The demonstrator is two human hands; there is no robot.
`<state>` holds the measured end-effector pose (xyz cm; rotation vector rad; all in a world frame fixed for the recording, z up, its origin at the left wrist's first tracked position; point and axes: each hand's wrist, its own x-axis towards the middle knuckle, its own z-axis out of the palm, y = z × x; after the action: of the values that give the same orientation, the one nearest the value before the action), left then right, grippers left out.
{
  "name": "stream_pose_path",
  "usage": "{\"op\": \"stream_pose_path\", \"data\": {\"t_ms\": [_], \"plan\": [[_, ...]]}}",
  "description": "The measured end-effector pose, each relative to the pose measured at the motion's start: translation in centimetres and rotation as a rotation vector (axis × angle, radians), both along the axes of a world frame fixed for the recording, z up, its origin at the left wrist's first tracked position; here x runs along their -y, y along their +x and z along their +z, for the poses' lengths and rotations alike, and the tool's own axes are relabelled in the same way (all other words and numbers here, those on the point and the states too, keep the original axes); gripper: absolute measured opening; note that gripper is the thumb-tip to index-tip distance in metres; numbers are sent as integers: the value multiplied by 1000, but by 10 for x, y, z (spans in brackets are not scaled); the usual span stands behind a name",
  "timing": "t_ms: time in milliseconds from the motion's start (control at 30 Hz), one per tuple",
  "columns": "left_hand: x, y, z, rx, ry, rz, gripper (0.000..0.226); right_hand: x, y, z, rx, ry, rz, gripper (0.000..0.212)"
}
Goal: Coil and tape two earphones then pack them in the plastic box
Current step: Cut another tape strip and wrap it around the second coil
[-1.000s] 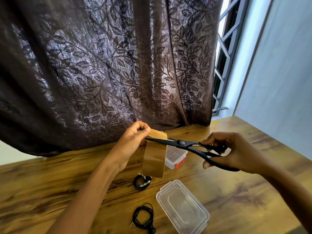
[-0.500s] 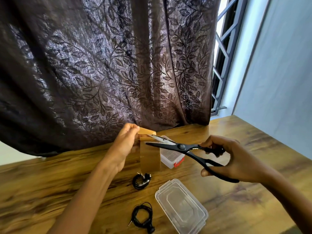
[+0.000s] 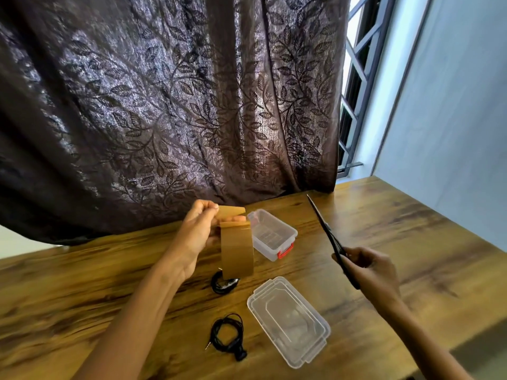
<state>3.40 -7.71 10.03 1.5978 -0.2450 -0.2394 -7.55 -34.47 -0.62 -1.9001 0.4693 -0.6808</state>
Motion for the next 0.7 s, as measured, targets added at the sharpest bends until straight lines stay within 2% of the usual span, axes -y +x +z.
{"op": "stream_pose_path", "data": {"t_ms": [100,300,400,700], "plan": [[4,-2,-5,-15,3,6,19,4,0,-27,-135,-67,-123,9],[8,-10,-13,-52,-5,-25,18,7,-4,-63,-388,-344,-272,18],[9,-14,-16,-67,-10,-35,19,8,-3,-75,-422,-419,-265,21],[11,-23,-18,-97,-11,-51,16,15,-2,-93,-414,-429,-191,16]]}}
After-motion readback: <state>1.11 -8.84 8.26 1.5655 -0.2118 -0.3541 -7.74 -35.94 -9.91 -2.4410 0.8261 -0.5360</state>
